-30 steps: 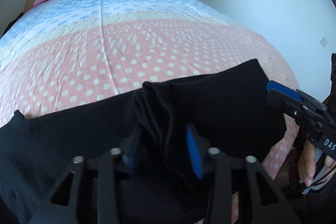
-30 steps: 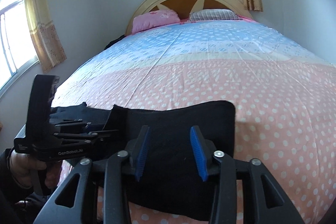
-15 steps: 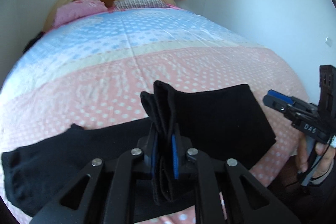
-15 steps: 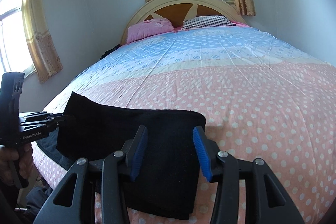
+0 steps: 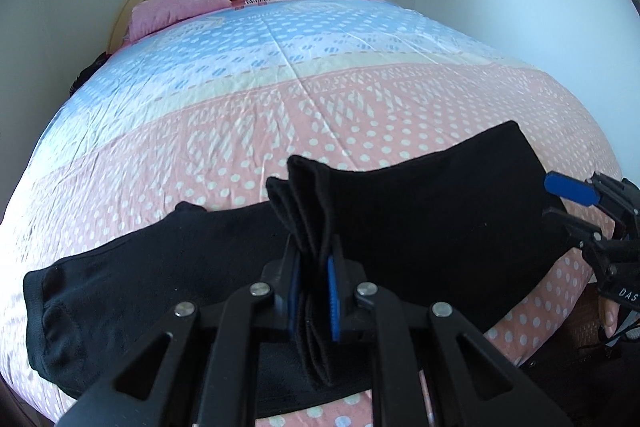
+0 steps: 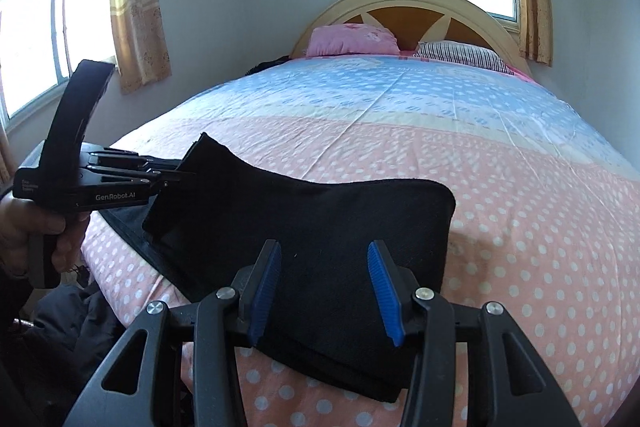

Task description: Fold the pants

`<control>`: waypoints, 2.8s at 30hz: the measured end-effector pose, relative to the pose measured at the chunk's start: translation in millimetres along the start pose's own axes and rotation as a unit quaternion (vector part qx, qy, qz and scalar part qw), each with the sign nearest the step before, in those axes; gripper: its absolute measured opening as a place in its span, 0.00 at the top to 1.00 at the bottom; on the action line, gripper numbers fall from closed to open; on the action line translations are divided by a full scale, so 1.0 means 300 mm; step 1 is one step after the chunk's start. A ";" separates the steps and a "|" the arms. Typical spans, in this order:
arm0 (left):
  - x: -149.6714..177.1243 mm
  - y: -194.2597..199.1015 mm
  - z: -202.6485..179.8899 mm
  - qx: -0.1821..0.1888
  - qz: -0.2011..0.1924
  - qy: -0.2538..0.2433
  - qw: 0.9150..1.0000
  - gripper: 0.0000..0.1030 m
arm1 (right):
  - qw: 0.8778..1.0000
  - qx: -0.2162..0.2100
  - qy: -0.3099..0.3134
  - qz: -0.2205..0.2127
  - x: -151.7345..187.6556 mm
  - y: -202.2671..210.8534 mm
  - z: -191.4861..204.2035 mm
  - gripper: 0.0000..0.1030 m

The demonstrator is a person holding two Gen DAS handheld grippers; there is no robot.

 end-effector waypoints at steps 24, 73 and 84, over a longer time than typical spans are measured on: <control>0.104 -0.034 0.143 0.020 0.031 0.101 0.994 0.87 | 0.989 0.010 0.019 0.148 0.136 -0.056 -0.036 0.55; 0.032 0.000 0.186 0.086 0.018 0.165 0.982 0.88 | 0.969 0.115 0.189 0.107 0.160 0.046 0.040 0.92; 0.081 -0.051 0.208 0.067 0.036 0.161 0.984 0.88 | 0.996 0.056 0.043 0.056 0.021 0.073 -0.061 0.48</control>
Point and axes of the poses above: each gripper's, at about its wrist camera, not at the fingertips, and y roughly against the way its jaws point, z to its left, x to its underside, the point moved 8 cm from there along -y, roughly the way its jaws point, and after that the axes turned 12 degrees about -z, right-handed, at the moved point
